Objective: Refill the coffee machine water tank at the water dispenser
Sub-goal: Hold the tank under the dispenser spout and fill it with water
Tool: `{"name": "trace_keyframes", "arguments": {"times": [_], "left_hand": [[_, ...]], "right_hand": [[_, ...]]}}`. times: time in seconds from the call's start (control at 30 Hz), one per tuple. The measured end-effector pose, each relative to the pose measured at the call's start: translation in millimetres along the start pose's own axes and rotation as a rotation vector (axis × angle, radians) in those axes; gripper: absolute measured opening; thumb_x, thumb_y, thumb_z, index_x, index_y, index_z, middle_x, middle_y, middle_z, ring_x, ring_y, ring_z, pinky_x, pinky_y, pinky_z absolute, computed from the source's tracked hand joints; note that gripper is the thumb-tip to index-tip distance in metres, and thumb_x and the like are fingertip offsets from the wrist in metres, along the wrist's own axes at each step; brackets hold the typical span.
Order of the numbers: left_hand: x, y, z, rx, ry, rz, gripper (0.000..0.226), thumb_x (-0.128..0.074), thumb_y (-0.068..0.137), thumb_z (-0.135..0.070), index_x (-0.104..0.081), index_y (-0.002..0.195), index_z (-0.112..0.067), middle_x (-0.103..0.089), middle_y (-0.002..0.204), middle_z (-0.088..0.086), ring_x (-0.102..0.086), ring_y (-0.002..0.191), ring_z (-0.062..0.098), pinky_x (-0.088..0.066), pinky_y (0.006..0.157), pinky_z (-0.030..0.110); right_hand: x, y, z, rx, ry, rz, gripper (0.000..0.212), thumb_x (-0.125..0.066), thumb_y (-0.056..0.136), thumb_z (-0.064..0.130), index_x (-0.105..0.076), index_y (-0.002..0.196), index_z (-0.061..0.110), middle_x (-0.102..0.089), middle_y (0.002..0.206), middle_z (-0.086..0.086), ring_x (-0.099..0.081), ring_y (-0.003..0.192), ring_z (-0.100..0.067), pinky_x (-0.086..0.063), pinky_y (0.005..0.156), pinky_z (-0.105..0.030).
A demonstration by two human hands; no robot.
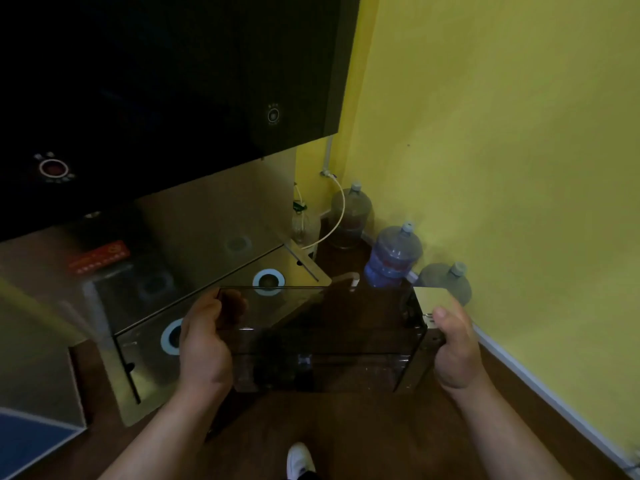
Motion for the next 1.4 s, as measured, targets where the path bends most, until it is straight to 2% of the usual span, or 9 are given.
{"name": "trace_keyframes", "arguments": {"times": [0.3,0.43,0.53,0.67,0.83,0.97,1.07,1.23,1.4], "left_hand": [[-28.5,66.0,13.2,0.013,0.011,-0.094,0.033,-0.045,0.080,-0.047,-0.074,0.079,-0.031,-0.065,0.102,0.017,-0.059,0.107,0.040,-0.041,0.103,0.058],[-34.6,81.7,12.9,0.054,-0.038,-0.135,0.037,-0.050,0.080,-0.053,-0.073,0.092,-0.026,-0.061,0.122,0.022,-0.061,0.115,0.038,-0.044,0.105,0.060],[-38.4,88.1,7.6,0.027,-0.071,-0.181,0.048,-0.054,0.079,-0.051,-0.071,0.108,-0.017,-0.059,0.128,0.027,-0.060,0.117,0.038,-0.045,0.104,0.051],[-42.3,90.2,9.3,0.036,-0.104,-0.215,0.050,-0.053,0.085,-0.049,-0.067,0.121,-0.017,-0.069,0.125,0.010,-0.063,0.121,0.024,-0.041,0.109,0.045],[-52.5,85.8,17.5,0.066,-0.115,-0.323,0.039,-0.045,0.100,-0.042,-0.066,0.115,-0.013,-0.069,0.109,0.014,-0.065,0.102,0.030,-0.051,0.082,0.042],[-64.4,86.1,28.3,0.062,-0.148,-0.473,0.049,-0.049,0.094,-0.056,-0.070,0.115,-0.018,-0.071,0.116,0.014,-0.066,0.110,0.032,-0.048,0.100,0.053],[-69.6,91.9,37.7,0.057,-0.124,-0.522,0.083,-0.060,0.069,-0.081,-0.062,0.131,-0.026,-0.064,0.131,0.009,-0.060,0.123,0.030,-0.043,0.107,0.055],[-75.0,113.6,37.8,-0.018,-0.133,-0.601,0.069,-0.054,0.082,-0.063,-0.056,0.136,-0.021,-0.066,0.123,0.007,-0.065,0.112,0.022,-0.048,0.080,0.031],[-80.3,130.9,28.3,-0.082,-0.101,-0.625,0.025,-0.043,0.104,-0.035,-0.062,0.110,-0.019,-0.072,0.092,-0.001,-0.071,0.067,-0.004,-0.050,0.051,0.009]], "right_hand": [[-3.9,116.5,-33.9,-0.074,0.026,0.042,0.045,-0.056,0.069,0.033,-0.056,0.098,-0.001,-0.057,0.084,-0.019,-0.055,0.075,-0.032,-0.046,0.064,-0.033],[-8.1,150.1,-45.3,-0.069,-0.028,0.081,0.021,-0.043,0.078,0.018,-0.055,0.085,0.003,-0.062,0.069,-0.002,-0.059,0.063,-0.018,-0.045,0.057,-0.022],[-13.7,173.8,-52.9,-0.078,-0.043,0.100,0.025,-0.040,0.077,0.016,-0.064,0.073,0.019,-0.063,0.062,0.007,-0.059,0.060,-0.013,-0.043,0.056,-0.023],[-20.6,204.0,-62.4,-0.088,-0.066,0.161,0.022,-0.048,0.073,0.028,-0.070,0.071,0.024,-0.066,0.064,0.007,-0.060,0.064,-0.014,-0.042,0.060,-0.027],[-31.7,236.4,-61.2,-0.044,-0.110,0.280,0.026,-0.041,0.087,0.014,-0.063,0.073,0.014,-0.063,0.060,0.005,-0.057,0.058,-0.010,-0.042,0.053,-0.019],[-36.5,265.2,-69.3,-0.109,-0.070,0.374,0.021,-0.042,0.080,0.018,-0.061,0.074,0.014,-0.058,0.059,0.002,-0.055,0.058,-0.021,-0.042,0.052,-0.024],[-36.9,289.7,-87.4,-0.149,-0.072,0.380,0.021,-0.043,0.083,0.021,-0.063,0.077,0.018,-0.061,0.062,0.004,-0.058,0.060,-0.020,-0.044,0.055,-0.026],[-51.6,321.9,-107.9,-0.165,-0.014,0.419,0.018,-0.042,0.082,0.020,-0.058,0.074,0.020,-0.061,0.059,0.010,-0.059,0.058,-0.011,-0.045,0.055,-0.021],[-60.6,342.1,-121.8,-0.172,-0.001,0.421,0.017,-0.051,0.074,0.033,-0.063,0.064,0.025,-0.057,0.063,0.009,-0.051,0.069,-0.024,-0.040,0.070,-0.033]]}}
Point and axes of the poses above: each hand's wrist, its own y-axis towards the middle knuckle, its own x-axis out of the back of the hand, z = x × y, the point moved 3 cm from there along y, towards the middle knuckle
